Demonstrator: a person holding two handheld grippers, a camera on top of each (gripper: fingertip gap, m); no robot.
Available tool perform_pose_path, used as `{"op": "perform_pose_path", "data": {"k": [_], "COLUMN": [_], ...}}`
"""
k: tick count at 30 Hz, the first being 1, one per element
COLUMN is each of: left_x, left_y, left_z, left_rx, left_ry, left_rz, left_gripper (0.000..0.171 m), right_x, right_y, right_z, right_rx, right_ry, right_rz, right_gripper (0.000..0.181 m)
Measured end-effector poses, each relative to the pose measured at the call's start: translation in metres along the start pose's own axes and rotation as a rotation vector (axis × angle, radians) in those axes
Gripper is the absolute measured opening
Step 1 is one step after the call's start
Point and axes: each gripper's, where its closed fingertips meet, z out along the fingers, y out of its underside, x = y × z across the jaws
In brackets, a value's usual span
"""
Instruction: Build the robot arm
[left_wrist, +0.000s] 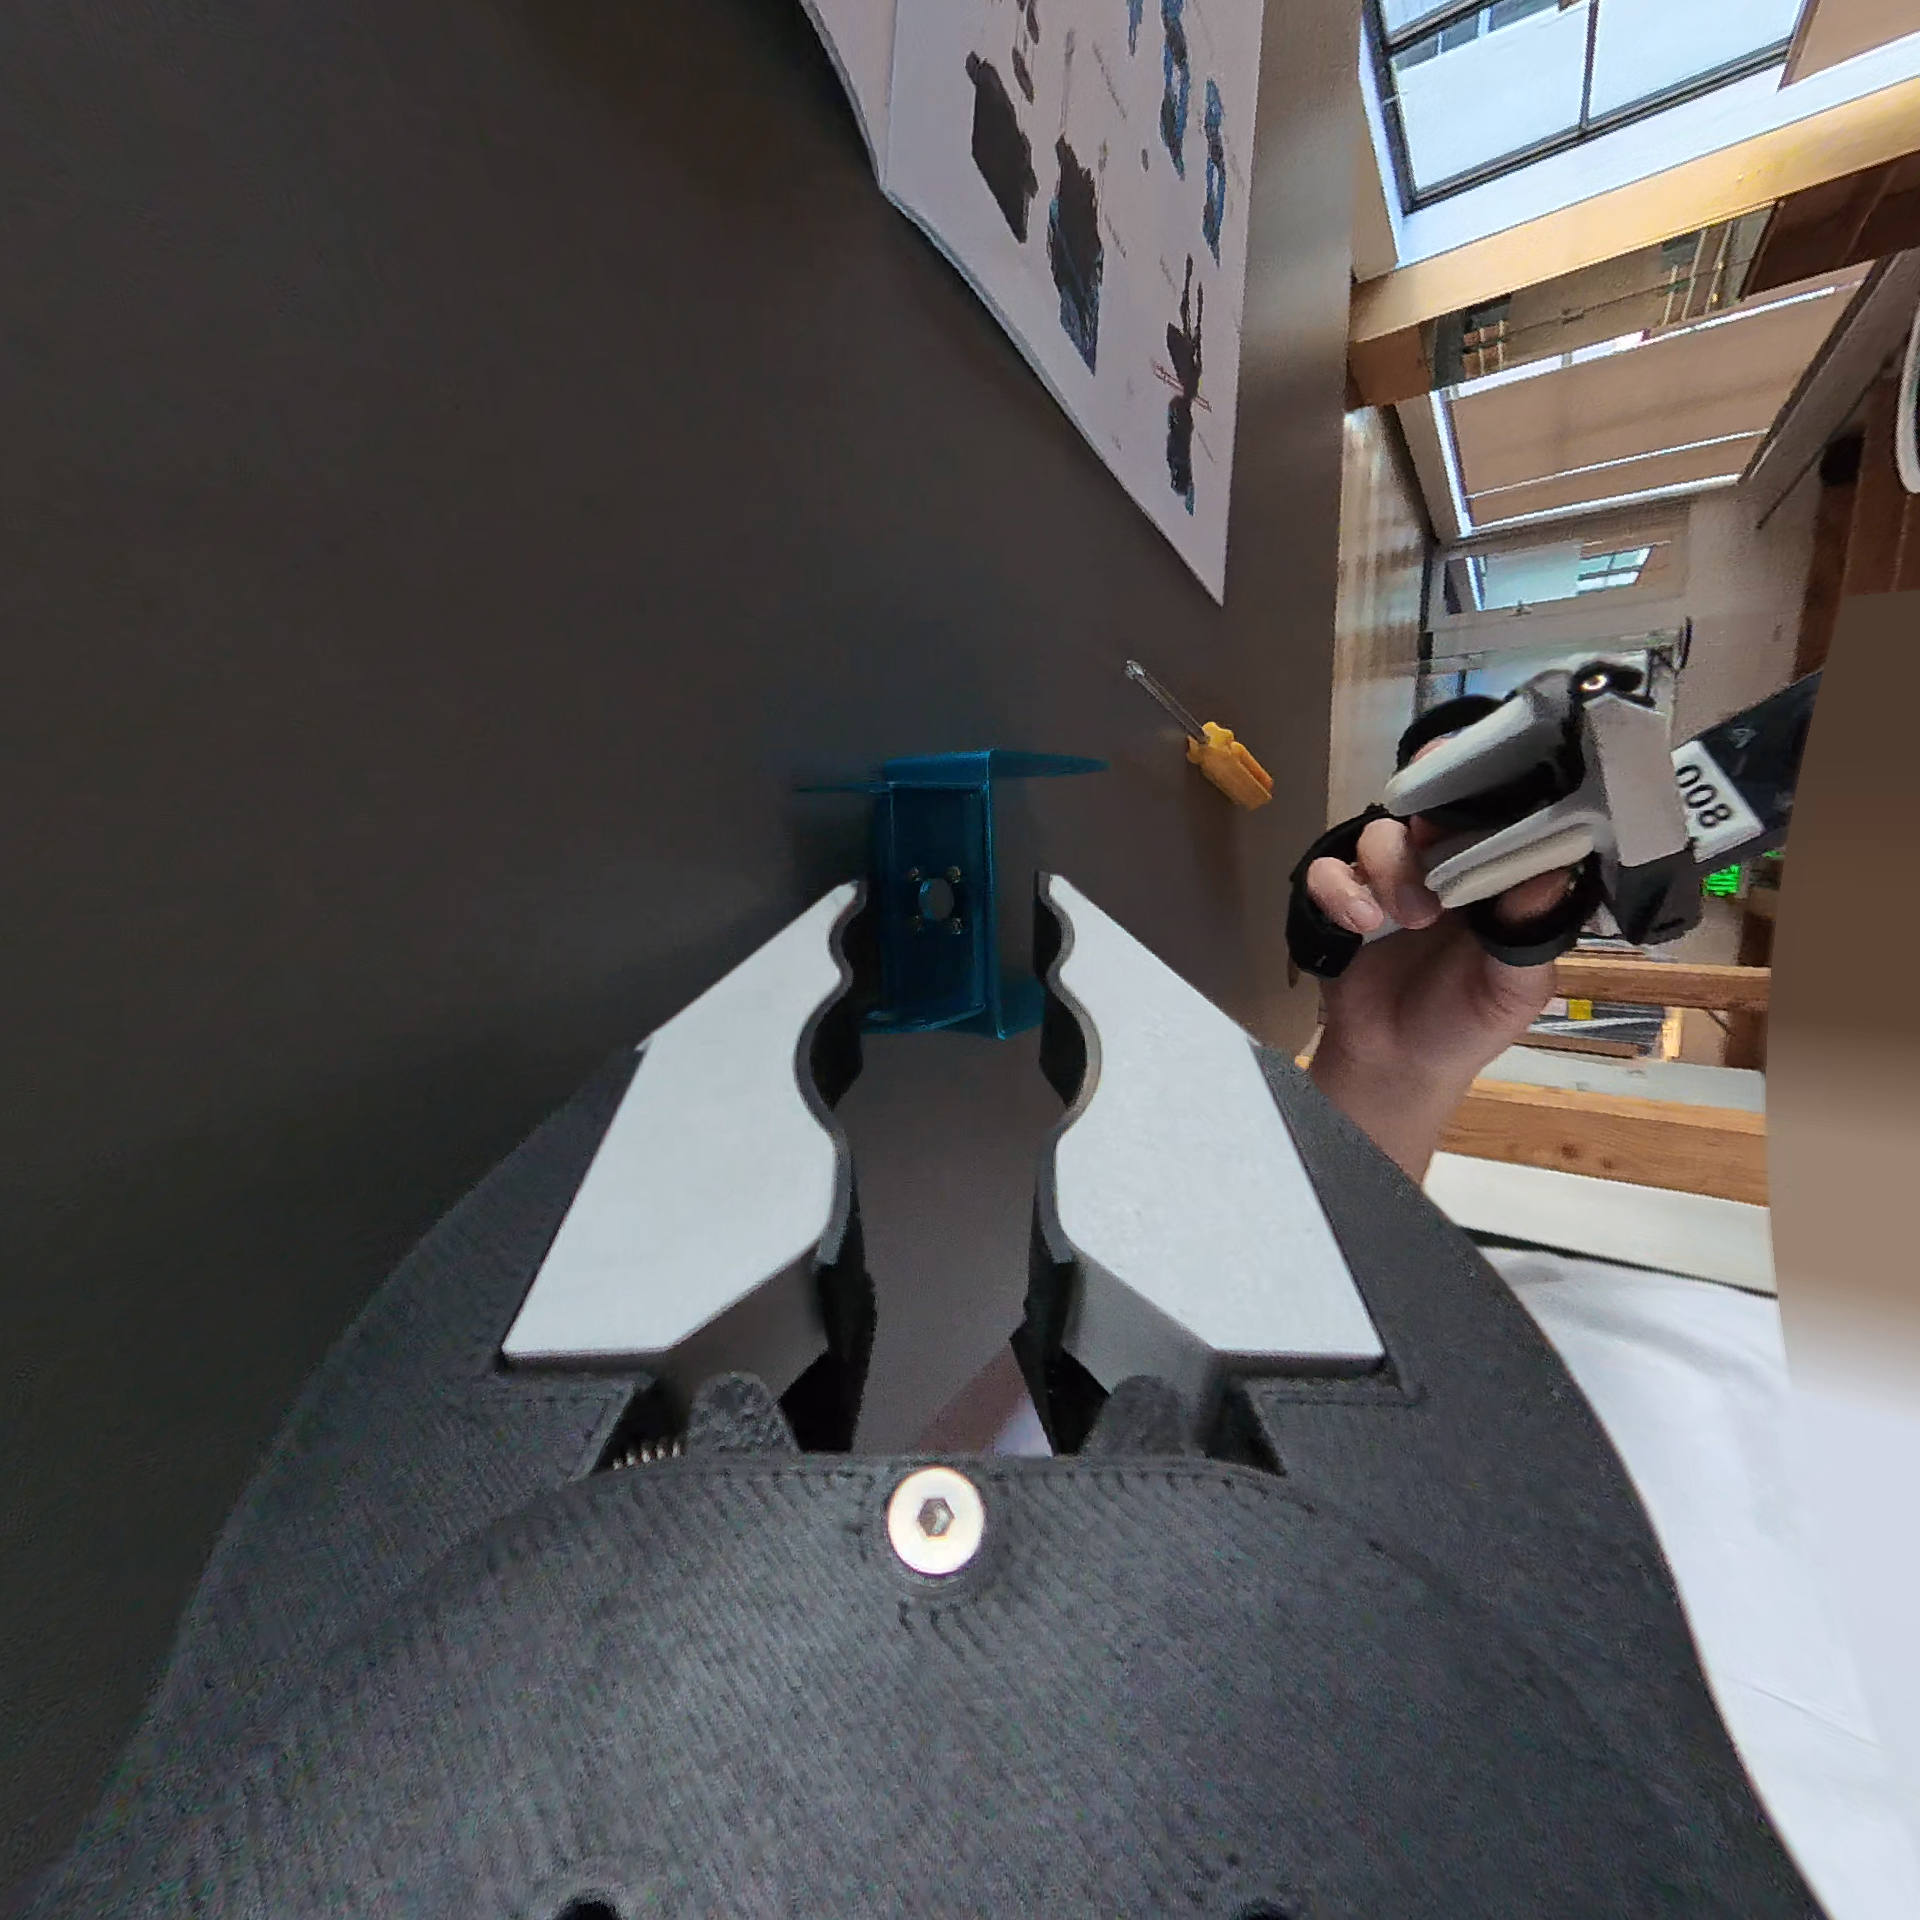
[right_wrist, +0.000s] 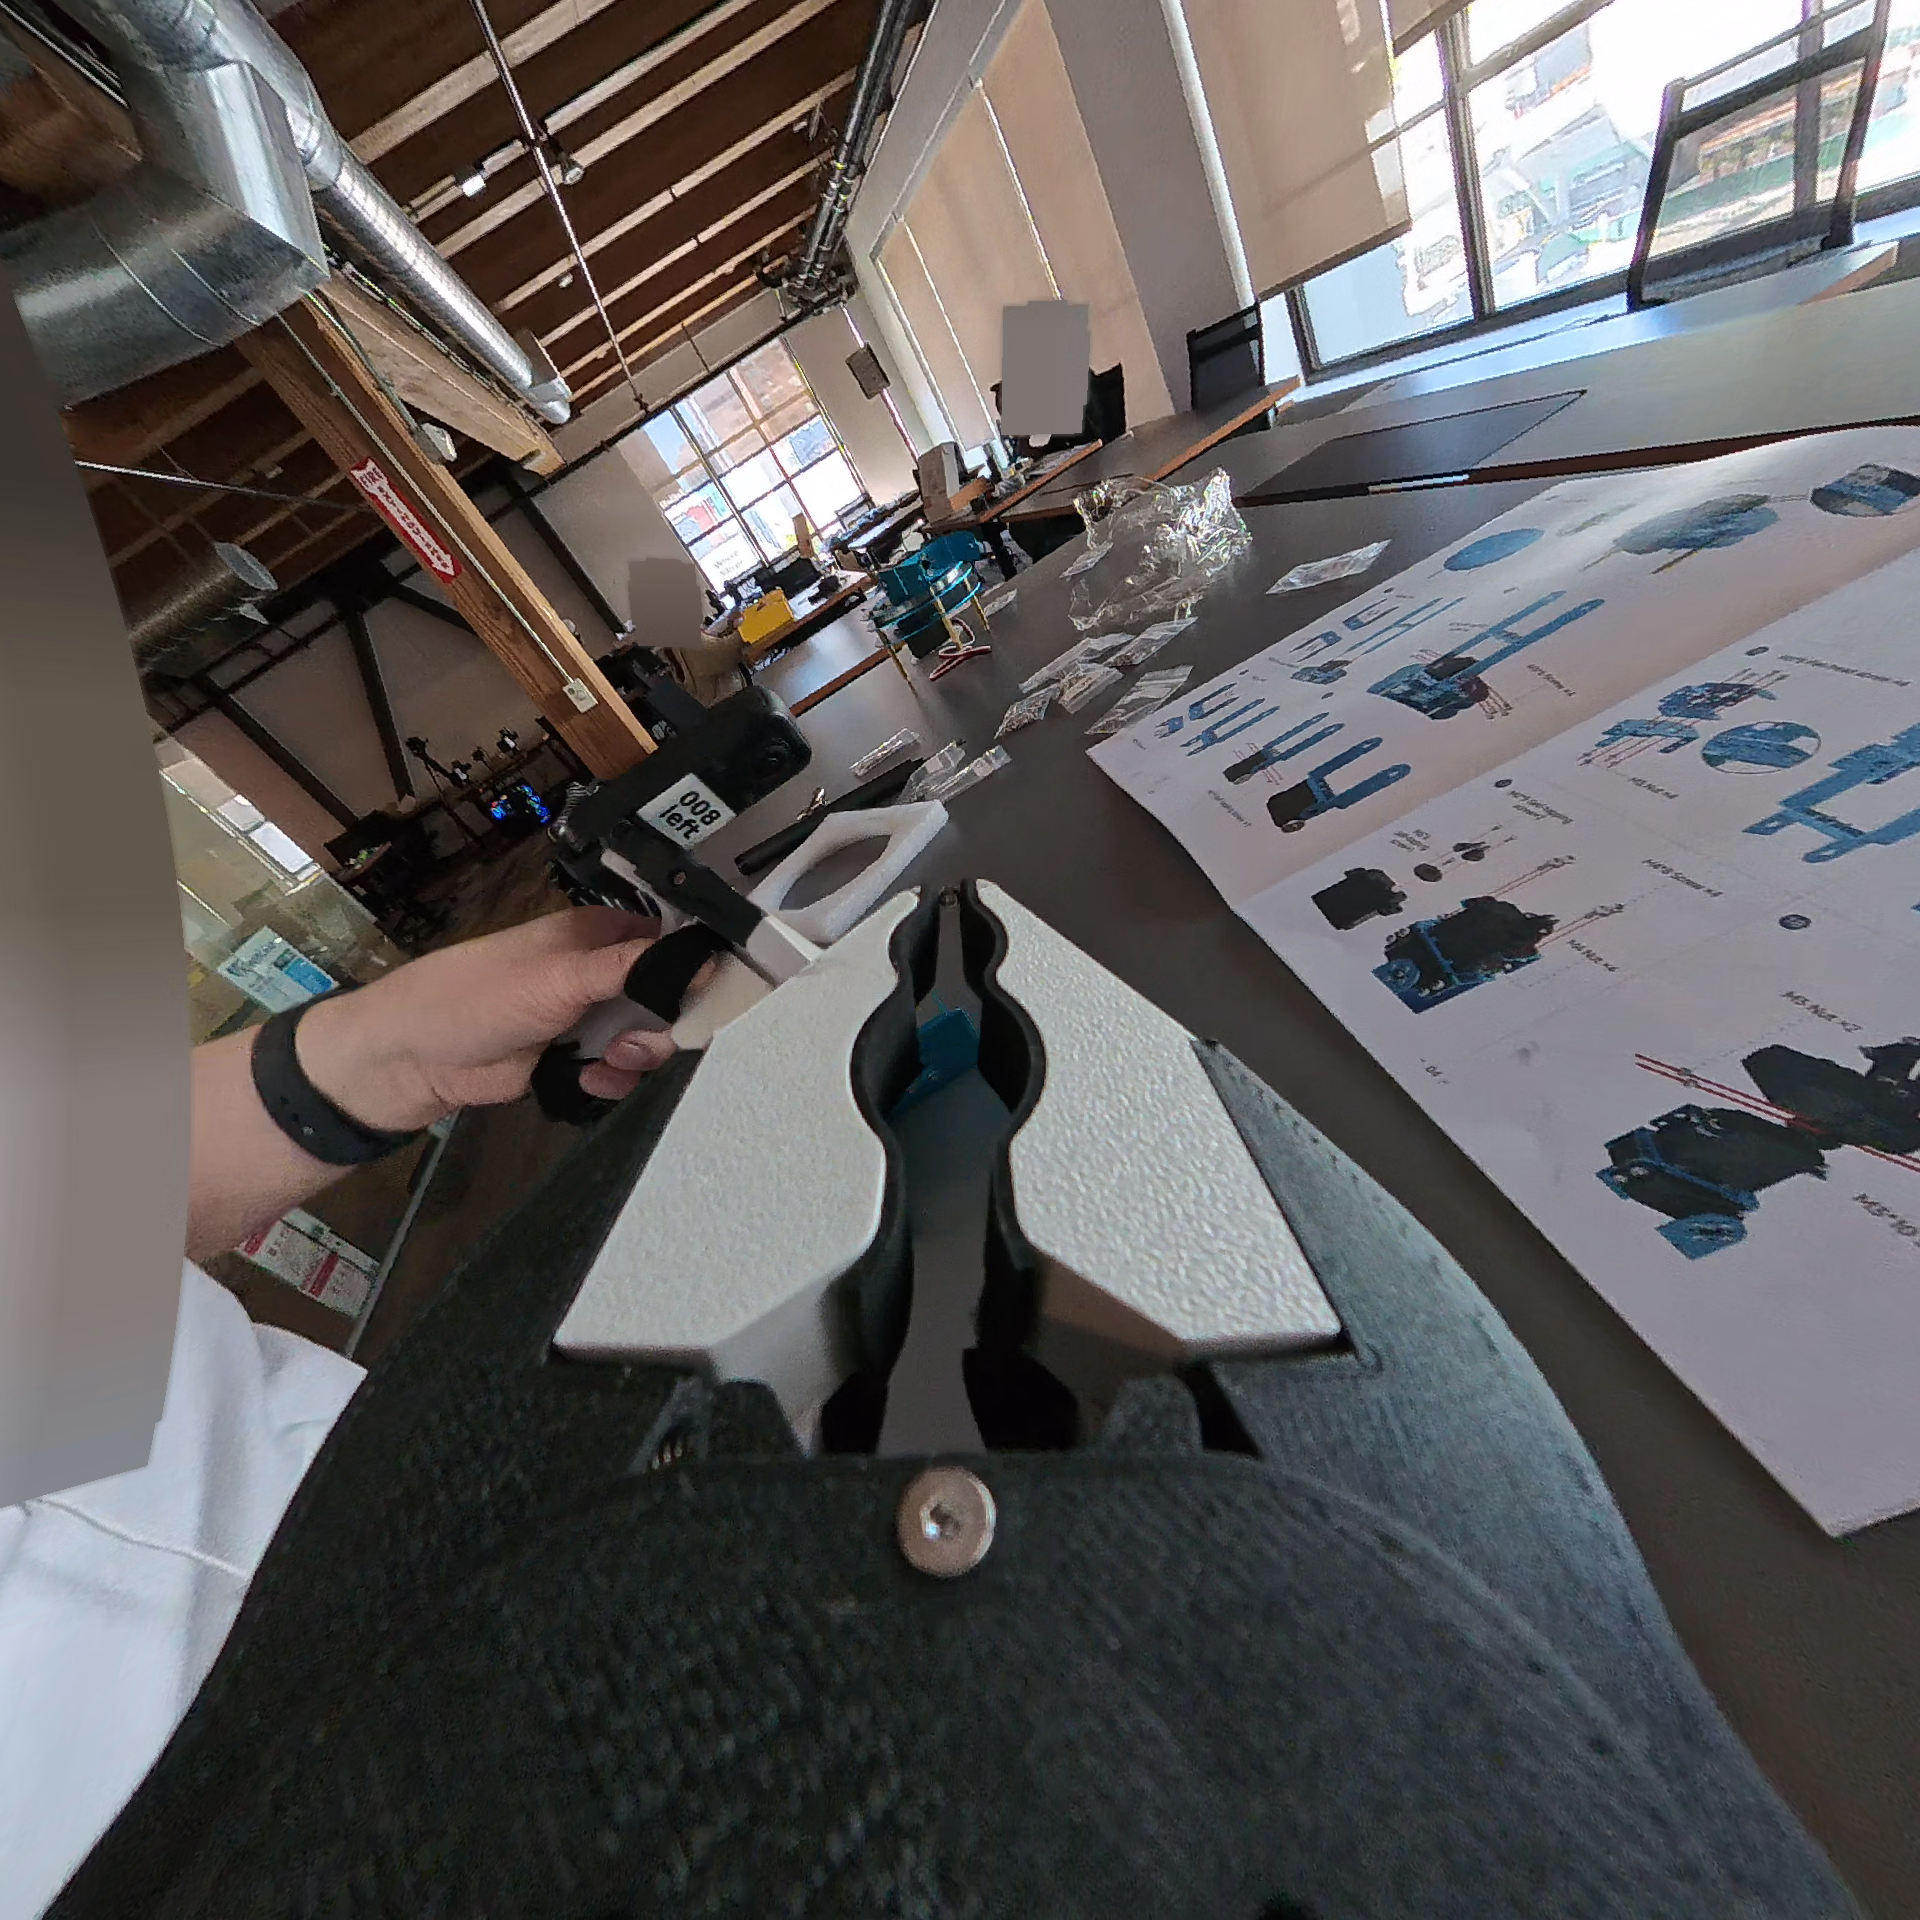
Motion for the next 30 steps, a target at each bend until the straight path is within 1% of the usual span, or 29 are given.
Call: {"op": "perform_pose_path", "data": {"k": [2, 4, 5, 6, 8, 9, 11, 13, 15, 17, 19, 21, 25, 28, 29, 30], "left_x": [0.002, 0.004, 0.004, 0.006, 0.014, 0.015, 0.011, 0.006, 0.004, -0.005, -0.009, -0.008, -0.010, -0.010, -0.011, -0.012], "left_y": [0.000, 0.002, 0.003, 0.003, 0.000, -0.004, -0.012, -0.023, -0.023, -0.019, -0.015, -0.012, -0.004, -0.001, 0.000, 0.001], "left_z": [-0.004, -0.008, -0.010, -0.012, -0.020, -0.024, -0.031, -0.033, -0.028, -0.020, -0.010, -0.003, 0.004, 0.006, 0.005, 0.004], "left_rx": [-0.069, -0.181, -0.243, -0.301, -0.387, -0.417, -0.479, -0.505, -0.568, -0.651, -0.685, -0.685, -0.692, -0.663, -0.655, -0.638], "left_ry": [0.040, 0.078, 0.075, 0.068, 0.081, 0.061, -0.001, -0.053, -0.045, -0.049, -0.026, 0.032, 0.164, 0.228, 0.240, 0.240], "left_rz": [-0.046, -0.074, -0.074, -0.051, 0.031, 0.108, 0.371, 0.680, 0.948, 1.153, 1.291, 1.347, 1.336, 1.299, 1.285, 1.264], "left_gripper": [0.028, 0.027, 0.026, 0.025, 0.015, 0.013, 0.011, 0.024, 0.028, 0.029, 0.027, 0.023, 0.025, 0.014, 0.007, 0.006], "right_x": [0.003, 0.004, 0.005, 0.005, 0.004, 0.004, 0.003, 0.003, 0.001, -0.001, -0.005, -0.011, -0.021, -0.029, -0.031, -0.033], "right_y": [0.000, 0.000, 0.001, 0.001, 0.003, 0.004, 0.007, 0.010, 0.013, 0.015, 0.016, 0.017, 0.022, 0.025, 0.027, 0.028], "right_z": [-0.002, -0.003, -0.004, -0.004, -0.004, -0.005, -0.006, -0.007, -0.006, -0.005, -0.004, -0.004, -0.002, 0.000, 0.001, 0.001], "right_rx": [0.008, 0.012, 0.013, 0.010, 0.002, 0.003, 0.004, 0.009, 0.009, 0.000, -0.011, -0.021, -0.032, -0.040, -0.050, -0.061], "right_ry": [-0.004, -0.004, -0.003, -0.001, 0.010, 0.019, 0.044, 0.068, 0.095, 0.135, 0.176, 0.219, 0.292, 0.318, 0.327, 0.336], "right_rz": [0.007, 0.011, 0.012, 0.011, 0.005, 0.001, -0.003, 0.010, 0.022, 0.016, -0.001, -0.016, -0.020, -0.015, -0.021, -0.030], "right_gripper": [0.002, 0.002, 0.002, 0.003, 0.003, 0.002, 0.002, 0.002, 0.002, 0.002, 0.002, 0.002, 0.003, 0.002, 0.003, 0.002]}}
